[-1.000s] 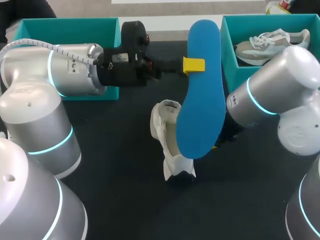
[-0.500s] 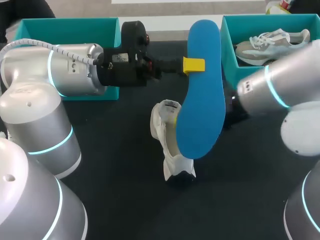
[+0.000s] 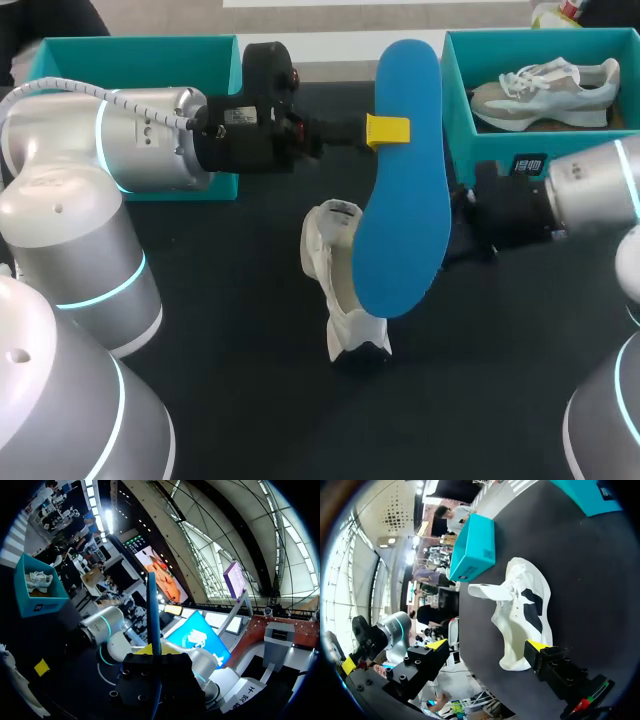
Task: Take the shoe out of the shoebox, open the shoe tongue, remove and reinsert the insole, then place the shoe into the shoebox
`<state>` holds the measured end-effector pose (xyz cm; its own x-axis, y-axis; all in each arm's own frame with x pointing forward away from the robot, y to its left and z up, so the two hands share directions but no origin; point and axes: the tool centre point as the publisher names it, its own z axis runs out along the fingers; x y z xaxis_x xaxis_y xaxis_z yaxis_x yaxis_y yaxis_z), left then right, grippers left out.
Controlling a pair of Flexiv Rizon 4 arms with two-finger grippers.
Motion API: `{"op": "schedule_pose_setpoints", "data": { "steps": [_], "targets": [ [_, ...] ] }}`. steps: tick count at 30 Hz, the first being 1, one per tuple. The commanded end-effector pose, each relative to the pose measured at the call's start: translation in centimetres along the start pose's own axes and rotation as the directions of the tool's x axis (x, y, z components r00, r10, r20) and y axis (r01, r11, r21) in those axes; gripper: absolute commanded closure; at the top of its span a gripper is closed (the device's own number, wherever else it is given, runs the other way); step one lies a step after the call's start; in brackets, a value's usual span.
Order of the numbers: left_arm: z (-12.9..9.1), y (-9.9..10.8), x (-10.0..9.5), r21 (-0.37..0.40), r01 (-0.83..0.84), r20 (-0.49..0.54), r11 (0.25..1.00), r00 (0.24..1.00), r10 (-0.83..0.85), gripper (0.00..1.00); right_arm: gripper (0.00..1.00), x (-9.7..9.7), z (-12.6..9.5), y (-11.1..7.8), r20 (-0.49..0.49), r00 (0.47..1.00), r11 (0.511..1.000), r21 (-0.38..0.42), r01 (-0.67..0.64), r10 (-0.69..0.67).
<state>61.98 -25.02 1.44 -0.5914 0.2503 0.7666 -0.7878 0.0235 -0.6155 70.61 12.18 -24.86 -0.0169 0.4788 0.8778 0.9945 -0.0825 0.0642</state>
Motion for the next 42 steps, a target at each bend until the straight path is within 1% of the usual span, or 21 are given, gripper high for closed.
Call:
{"op": "schedule_pose_setpoints", "data": {
  "steps": [1,3,7,8,9,11,13,15,17,20,21,42],
  "targets": [
    [0.2,0.1,-0.1,0.001,-0.001,0.0,1.0,1.0,0.001,1.0,0.0,-0.1,-0.3,-0.3,-0.051,0.999,1.0,-0.027,-0.007,0.006],
    [0.2,0.1,-0.1,0.001,-0.001,0.0,1.0,1.0,0.001,1.0,0.0,0.8,-0.6,0.1,-0.105,0.994,0.999,-0.043,0.006,-0.011],
    [0.2,0.1,-0.1,0.001,-0.001,0.0,1.0,1.0,0.001,1.0,0.0,2.8,-1.2,0.8,-0.136,0.99,0.999,-0.03,-0.027,0.023],
    [0.2,0.1,-0.1,0.001,-0.001,0.0,1.0,1.0,0.001,1.0,0.0,3.4,-1.4,1.0,-0.161,0.987,0.999,-0.033,-0.025,0.019],
    [0.2,0.1,-0.1,0.001,-0.001,0.0,1.0,1.0,0.001,1.0,0.0,4.0,-1.6,1.2,-0.174,0.984,0.999,-0.015,-0.046,0.043],
    [0.2,0.1,-0.1,0.001,-0.001,0.0,1.0,1.0,0.001,1.0,0.0,5.3,-2.1,1.6,-0.213,0.977,0.999,-0.031,-0.017,0.01],
    [0.2,0.1,-0.1,0.001,-0.001,0.0,1.0,1.0,0.001,1.0,0.0,6.4,-2.5,2.2,-0.218,0.976,1.0,-0.01,0.005,-0.007],
    [0.2,0.1,-0.1,0.001,-0.001,0.0,1.0,1.0,0.001,1.0,0.0,7.2,-2.9,2.8,-0.252,0.968,1.0,0.01,0.018,-0.015],
    [0.2,0.1,-0.1,0.001,-0.001,0.0,1.0,1.0,0.001,1.0,0.0,7.8,-3.1,3.4,-0.238,0.971,0.999,0.03,0.039,-0.031],
    [0.2,0.1,-0.1,0.001,-0.001,0.0,1.0,1.0,0.001,1.0,0.0,7.9,-3.2,4.1,-0.231,0.973,0.997,0.06,0.037,-0.022],
    [0.2,0.1,-0.1,0.001,-0.001,0.0,1.0,1.0,0.001,1.0,0.0,7.6,-3.2,4.4,-0.214,0.977,0.998,0.065,0.001,0.013],
    [0.2,0.1,-0.1,0.001,-0.001,0.0,1.0,1.0,0.001,1.0,0.0,7.6,-3.2,4.4,-0.214,0.977,0.998,0.065,0.001,0.013]
  ]
}}
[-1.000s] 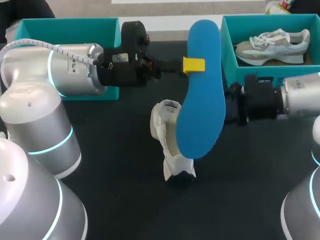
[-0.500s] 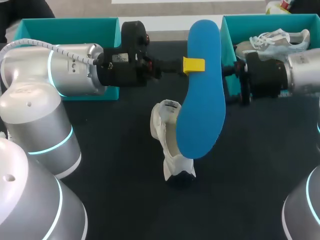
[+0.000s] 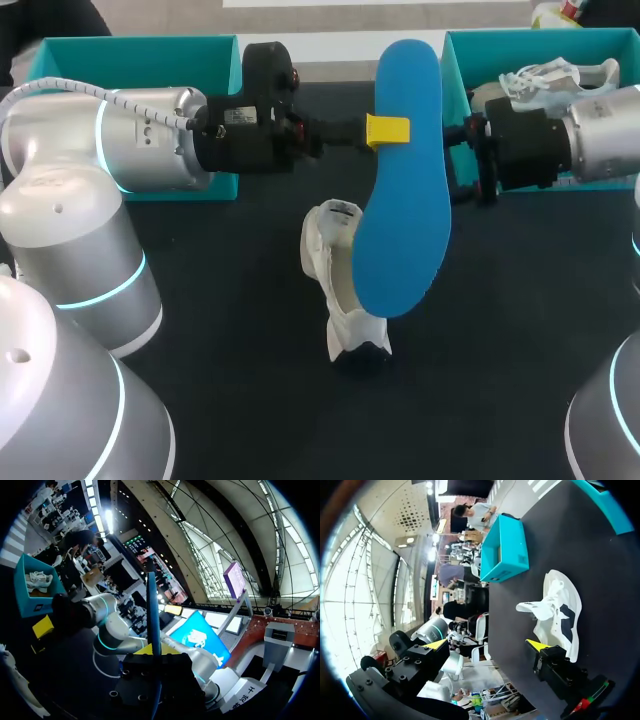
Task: Take the shoe out of the shoebox, open the shoe tongue, remove and reinsert the insole, then place the shoe into the shoebox
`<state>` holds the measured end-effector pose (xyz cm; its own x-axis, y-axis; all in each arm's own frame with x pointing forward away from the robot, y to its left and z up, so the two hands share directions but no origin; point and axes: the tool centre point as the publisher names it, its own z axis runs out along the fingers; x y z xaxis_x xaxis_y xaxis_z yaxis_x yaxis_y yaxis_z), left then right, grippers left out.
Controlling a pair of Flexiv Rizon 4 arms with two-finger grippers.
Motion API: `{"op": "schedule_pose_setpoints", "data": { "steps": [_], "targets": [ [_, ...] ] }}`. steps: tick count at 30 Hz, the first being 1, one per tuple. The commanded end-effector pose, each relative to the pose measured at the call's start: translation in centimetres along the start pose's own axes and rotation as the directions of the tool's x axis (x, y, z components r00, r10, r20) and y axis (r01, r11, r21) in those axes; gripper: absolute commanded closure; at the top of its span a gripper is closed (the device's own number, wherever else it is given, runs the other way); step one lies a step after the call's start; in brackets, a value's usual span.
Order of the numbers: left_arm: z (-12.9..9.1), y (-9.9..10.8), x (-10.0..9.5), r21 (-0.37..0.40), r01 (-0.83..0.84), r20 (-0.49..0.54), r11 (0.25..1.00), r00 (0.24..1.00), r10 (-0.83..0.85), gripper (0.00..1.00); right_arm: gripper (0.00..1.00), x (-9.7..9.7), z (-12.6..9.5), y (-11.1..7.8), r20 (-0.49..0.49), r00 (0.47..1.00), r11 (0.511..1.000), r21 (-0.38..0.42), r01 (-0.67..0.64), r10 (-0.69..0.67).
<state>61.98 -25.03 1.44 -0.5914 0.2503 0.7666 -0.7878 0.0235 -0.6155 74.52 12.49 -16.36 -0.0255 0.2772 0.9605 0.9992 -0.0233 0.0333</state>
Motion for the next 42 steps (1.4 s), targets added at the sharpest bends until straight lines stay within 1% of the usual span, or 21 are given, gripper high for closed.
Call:
{"op": "schedule_pose_setpoints", "data": {
  "steps": [1,5,6,7,9,10,11,14,16,17,18,19,21,24,25,26,27,28,29,30,42],
  "targets": [
    [0.2,0.1,-0.1,0.001,-0.001,0.0,1.0,1.0,0.001,1.0,0.0,0.0,0.2,0.0,0.002,1.0,1.0,-0.001,0.0,0.0],
    [0.2,0.1,-0.1,0.001,-0.001,0.0,1.0,1.0,0.001,1.0,0.0,0.0,0.2,0.0,0.002,1.0,1.0,-0.001,0.0,0.0],
    [-0.2,0.4,-0.2,-0.017,-0.06,-0.007,0.998,0.998,0.06,1.0,0.0,0.0,0.2,0.0,0.002,1.0,1.0,-0.001,0.0,0.0],
    [-0.4,0.5,-0.3,-0.028,-0.076,-0.017,0.997,0.997,0.076,1.0,0.0,0.0,0.2,0.0,0.002,1.0,1.0,-0.001,0.0,0.0],
    [-0.7,0.4,-0.2,-0.017,-0.092,-0.023,0.996,0.996,0.092,1.0,0.0,0.0,0.2,0.0,0.002,1.0,1.0,-0.001,0.0,0.0],
    [-1.4,0.0,-0.1,-0.027,-0.202,-0.044,0.979,0.979,0.2,1.0,0.0,0.0,0.2,0.0,0.002,1.0,1.0,-0.001,0.0,0.0],
    [-1.7,0.0,-0.2,-0.043,-0.258,-0.051,0.965,0.965,0.256,1.0,0.0,0.0,0.2,0.0,0.002,1.0,1.0,-0.001,0.0,0.0],
    [-3.1,-0.3,-0.7,-0.042,-0.37,-0.05,0.928,0.928,0.368,1.0,0.0,0.0,0.2,0.0,0.002,1.0,1.0,-0.001,0.0,0.0],
    [-4.0,-0.3,-1.3,-0.049,-0.483,-0.058,0.874,0.875,0.48,1.0,0.0,0.0,0.2,0.0,0.002,1.0,1.0,-0.001,0.0,0.0],
    [-4.5,-0.2,-1.5,-0.06,-0.509,-0.075,0.859,0.86,0.505,1.0,0.0,0.0,0.2,0.0,0.002,1.0,1.0,-0.001,0.0,0.0],
    [-4.9,-0.3,-1.9,-0.08,-0.581,-0.084,0.81,0.814,0.575,1.0,0.0,0.0,0.2,0.0,0.002,1.0,1.0,-0.001,0.0,0.0],
    [-5.3,-0.3,-2.1,-0.089,-0.593,-0.089,0.8,0.805,0.587,1.0,0.0,0.0,0.2,0.0,0.002,1.0,1.0,-0.001,0.0,0.0],
    [-6.0,-0.6,-2.4,-0.112,-0.693,-0.102,0.712,0.721,0.686,1.0,0.0,0.0,0.2,0.0,0.002,1.0,1.0,-0.001,0.0,0.0],
    [-6.7,-1.2,-2.5,-0.114,-0.813,-0.116,0.57,0.581,0.805,1.0,0.0,0.0,0.2,0.0,0.002,1.0,1.0,-0.001,0.0,0.0],
    [-6.9,-1.2,-2.7,-0.121,-0.872,-0.14,0.475,0.489,0.861,1.0,0.0,0.0,0.2,0.0,0.002,1.0,1.0,-0.001,0.0,0.0],
    [-7.1,-1.3,-2.9,-0.119,-0.894,-0.145,0.432,0.446,0.883,1.0,0.0,0.0,0.2,0.0,0.002,1.0,1.0,-0.001,0.0,0.0],
    [-7.3,-1.4,-3.2,-0.11,-0.951,-0.17,0.288,0.303,0.938,1.0,0.0,0.0,0.2,0.0,0.002,1.0,1.0,-0.001,0.0,0.0],
    [-7.5,-1.6,-3.7,-0.102,-0.974,-0.158,0.203,0.218,0.963,1.0,0.0,0.0,0.2,0.0,0.002,1.0,1.0,-0.001,0.0,0.0],
    [-7.5,-1.8,-3.8,-0.087,-0.981,-0.119,0.173,0.183,0.976,1.0,0.0,0.0,0.2,0.0,0.002,1.0,1.0,-0.001,0.0,0.0],
    [-7.5,-2.0,-3.9,-0.088,-0.985,-0.088,0.147,0.155,0.984,1.0,0.0,0.0,0.2,0.0,0.002,1.0,1.0,-0.001,0.0,0.0],
    [-7.5,-2.0,-3.9,-0.088,-0.985,-0.088,0.147,0.155,0.984,1.0,0.0,0.0,0.2,0.0,0.002,1.0,1.0,-0.001,0.0,0.0]
  ]
}}
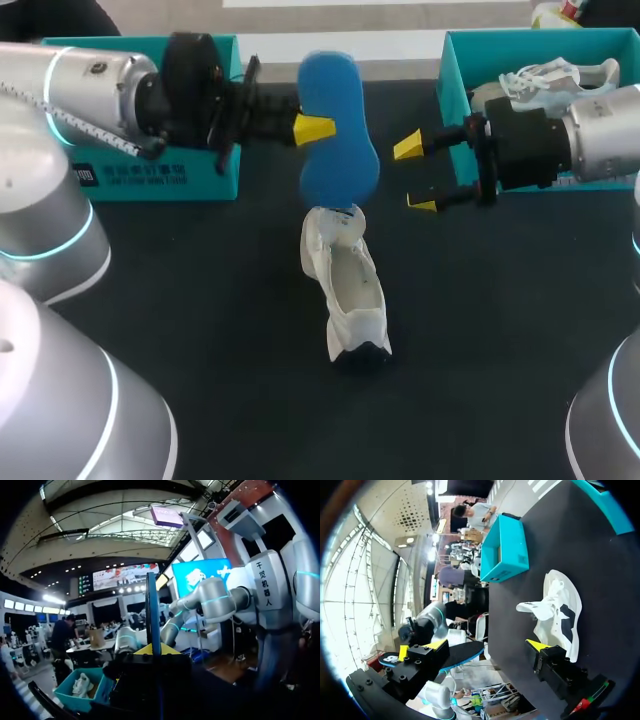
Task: Take the shoe out of the shoebox, open the shoe tongue, remove and reinsert the insole, then place the shoe into the shoebox
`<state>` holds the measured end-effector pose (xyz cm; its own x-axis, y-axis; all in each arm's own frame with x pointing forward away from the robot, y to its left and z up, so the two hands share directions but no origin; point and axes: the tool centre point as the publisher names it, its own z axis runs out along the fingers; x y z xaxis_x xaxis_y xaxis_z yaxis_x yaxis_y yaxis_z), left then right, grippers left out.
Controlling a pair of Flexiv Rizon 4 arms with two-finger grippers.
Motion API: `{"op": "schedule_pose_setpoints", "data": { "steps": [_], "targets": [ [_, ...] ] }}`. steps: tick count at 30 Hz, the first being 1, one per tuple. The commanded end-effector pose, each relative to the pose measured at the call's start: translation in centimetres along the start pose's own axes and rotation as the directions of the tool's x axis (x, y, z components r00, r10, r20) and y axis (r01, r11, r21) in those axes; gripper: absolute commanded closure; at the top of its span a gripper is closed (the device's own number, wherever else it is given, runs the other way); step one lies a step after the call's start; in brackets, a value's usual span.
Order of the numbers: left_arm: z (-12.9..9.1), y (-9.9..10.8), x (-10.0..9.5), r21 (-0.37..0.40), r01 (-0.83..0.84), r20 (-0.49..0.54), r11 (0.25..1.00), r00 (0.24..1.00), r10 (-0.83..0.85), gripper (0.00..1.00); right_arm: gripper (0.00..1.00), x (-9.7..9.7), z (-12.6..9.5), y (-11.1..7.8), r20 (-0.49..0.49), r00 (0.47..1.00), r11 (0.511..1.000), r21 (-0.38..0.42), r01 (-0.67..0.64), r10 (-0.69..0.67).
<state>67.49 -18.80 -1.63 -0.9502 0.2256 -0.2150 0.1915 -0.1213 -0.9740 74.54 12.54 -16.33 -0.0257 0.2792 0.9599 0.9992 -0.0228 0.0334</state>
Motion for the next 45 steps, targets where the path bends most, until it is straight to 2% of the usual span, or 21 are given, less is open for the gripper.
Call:
{"op": "schedule_pose_setpoints", "data": {
  "steps": [1,3,7,11,12,13,15,16,17,18,22,27,32,34,40,45],
  "targets": [
    [-0.1,0.6,0.6,0.001,-0.299,0.032,0.954,0.954,0.299,1.0,0.0,0.0,0.1,0.0,0.0,1.0,1.0,-0.002,0.0,0.0],
    [-0.5,2.1,1.1,-0.038,-0.521,0.009,0.853,0.853,0.522,1.0,0.0,0.0,0.1,0.0,0.0,1.0,1.0,-0.002,0.0,0.0],
    [-1.4,3.2,2.1,-0.015,-0.717,-0.009,0.697,0.697,0.717,1.0,0.0,0.0,0.1,0.0,0.0,1.0,1.0,-0.002,0.0,0.0],
    [-2.0,4.4,2.6,0.007,-0.833,-0.062,0.553,0.552,0.832,1.0,0.0,0.0,0.1,0.0,0.0,1.0,1.0,-0.002,0.0,0.0],
    [-2.1,4.5,2.6,-0.007,-0.837,-0.061,0.547,0.546,0.835,1.0,0.0,0.0,0.1,0.0,0.0,1.0,1.0,-0.002,0.0,0.0],
    [-2.2,4.7,2.5,0.007,-0.877,-0.094,0.481,0.479,0.873,1.0,0.0,0.0,0.1,0.0,0.0,1.0,1.0,-0.002,0.0,0.0],
    [-2.3,4.7,2.4,-0.005,-0.885,-0.097,0.465,0.463,0.881,1.0,0.0,0.0,0.1,0.0,0.0,1.0,1.0,-0.002,0.0,0.0],
    [-2.5,5.0,2.3,0.006,-0.925,-0.134,0.381,0.377,0.917,1.0,0.0,0.0,0.1,0.0,0.0,1.0,1.0,-0.002,0.0,0.0],
    [-2.7,5.1,2.2,0.001,-0.94,-0.143,0.34,0.337,0.931,1.0,0.0,0.0,0.1,0.0,0.0,1.0,1.0,-0.002,0.0,0.0],
    [-2.9,5.4,2.1,0.01,-0.964,-0.166,0.267,0.261,0.951,1.0,0.0,0.0,0.1,0.0,0.0,1.0,1.0,-0.002,0.0,0.0],
    [-3.4,5.8,1.5,0.004,-0.991,-0.204,0.135,0.131,0.97,1.0,0.0,0.0,0.1,0.0,0.0,1.0,1.0,-0.002,0.0,0.0],
    [-3.6,6.6,1.6,0.008,-0.995,-0.217,0.095,0.091,0.972,1.0,0.0,0.0,0.1,0.0,0.0,1.0,1.0,-0.002,0.0,0.0],
    [-3.6,7.7,1.7,-0.023,-0.998,-0.195,0.05,0.053,0.979,1.0,0.0,0.0,0.1,0.0,0.0,1.0,1.0,-0.002,0.0,0.0],
    [-3.7,8.3,1.6,-0.05,-0.997,-0.187,0.057,0.066,0.98,1.0,0.0,0.0,0.1,0.0,0.0,1.0,1.0,-0.002,0.0,0.0],
    [-4.0,9.4,1.7,-0.064,-0.997,-0.197,0.032,0.044,0.979,1.0,0.0,0.6,0.5,0.0,-0.021,1.0,1.0,0.006,0.008,-0.008],
    [-3.8,10.3,1.7,-0.081,-0.996,-0.202,0.048,0.063,0.977,1.0,0.0,1.6,1.6,0.3,-0.059,0.998,1.0,0.012,0.026,-0.025]
  ]
}}
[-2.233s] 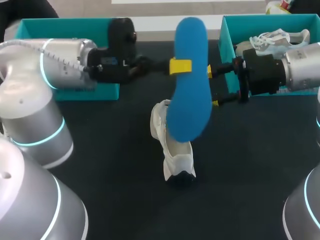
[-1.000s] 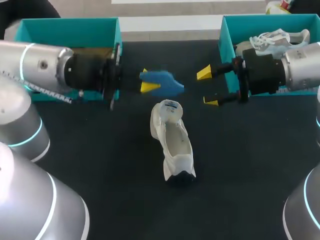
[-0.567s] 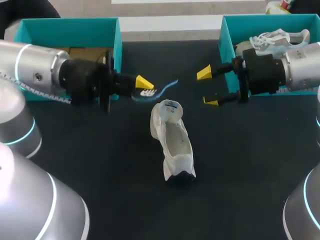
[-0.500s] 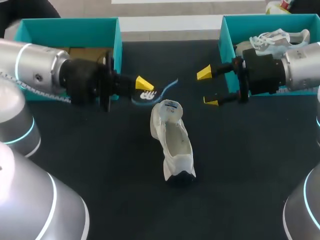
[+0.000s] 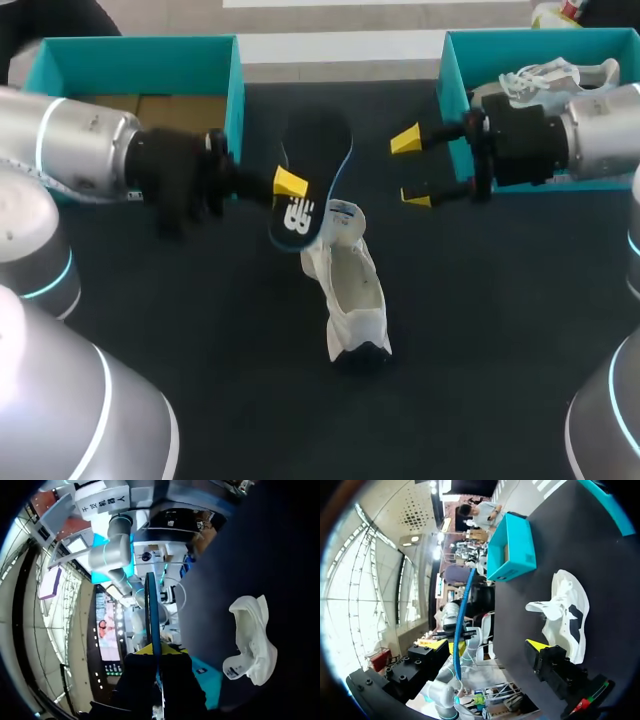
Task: Take the shoe out of the shoebox, open the shoe tongue, remove and reinsert the insole, then place the shoe into the shoebox
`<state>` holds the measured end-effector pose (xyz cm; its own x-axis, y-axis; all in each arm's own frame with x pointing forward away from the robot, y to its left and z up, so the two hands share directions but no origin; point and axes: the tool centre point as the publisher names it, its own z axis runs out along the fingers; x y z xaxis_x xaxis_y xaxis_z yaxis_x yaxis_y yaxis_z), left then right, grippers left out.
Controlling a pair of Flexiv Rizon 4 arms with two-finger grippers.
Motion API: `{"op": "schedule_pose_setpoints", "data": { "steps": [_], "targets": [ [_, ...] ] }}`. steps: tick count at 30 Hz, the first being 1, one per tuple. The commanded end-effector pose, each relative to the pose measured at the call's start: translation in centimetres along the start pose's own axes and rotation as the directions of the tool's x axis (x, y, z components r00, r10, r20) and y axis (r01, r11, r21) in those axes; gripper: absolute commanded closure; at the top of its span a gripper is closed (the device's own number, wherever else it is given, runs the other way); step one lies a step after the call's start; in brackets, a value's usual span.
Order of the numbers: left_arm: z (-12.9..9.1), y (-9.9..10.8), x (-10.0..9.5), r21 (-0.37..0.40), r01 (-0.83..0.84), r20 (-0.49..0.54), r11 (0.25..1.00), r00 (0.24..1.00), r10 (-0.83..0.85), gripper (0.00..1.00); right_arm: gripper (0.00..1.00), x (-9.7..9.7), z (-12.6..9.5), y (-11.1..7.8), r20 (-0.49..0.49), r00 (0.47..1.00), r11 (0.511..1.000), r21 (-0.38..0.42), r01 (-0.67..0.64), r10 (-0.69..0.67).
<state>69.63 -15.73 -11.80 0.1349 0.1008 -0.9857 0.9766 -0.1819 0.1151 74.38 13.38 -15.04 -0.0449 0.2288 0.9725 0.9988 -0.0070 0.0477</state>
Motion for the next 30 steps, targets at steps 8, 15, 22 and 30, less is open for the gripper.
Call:
{"op": "schedule_pose_setpoints", "data": {
  "steps": [8,15,22,30],
  "targets": [
    [1.8,-0.3,1.4,-0.059,0.019,0.002,0.998,1.0,-0.019,1.0,0.0,0.9,3.1,0.2,-0.021,0.999,1.0,0.0,0.026,-0.026],
    [4.1,0.0,1.9,-0.062,-0.002,0.015,0.998,1.0,0.003,1.0,0.22,1.3,4.6,0.3,-0.044,0.998,0.999,-0.001,0.039,-0.039],
    [6.0,0.7,2.2,-0.06,-0.027,0.031,0.998,0.999,0.029,1.0,0.61,1.7,5.2,0.0,-0.056,0.997,0.999,-0.013,0.046,-0.047],
    [6.9,1.2,2.3,-0.064,-0.046,0.037,0.997,0.998,0.049,1.0,0.71,1.6,5.4,-0.4,-0.057,0.998,0.999,-0.027,0.036,-0.038]
  ]
}}
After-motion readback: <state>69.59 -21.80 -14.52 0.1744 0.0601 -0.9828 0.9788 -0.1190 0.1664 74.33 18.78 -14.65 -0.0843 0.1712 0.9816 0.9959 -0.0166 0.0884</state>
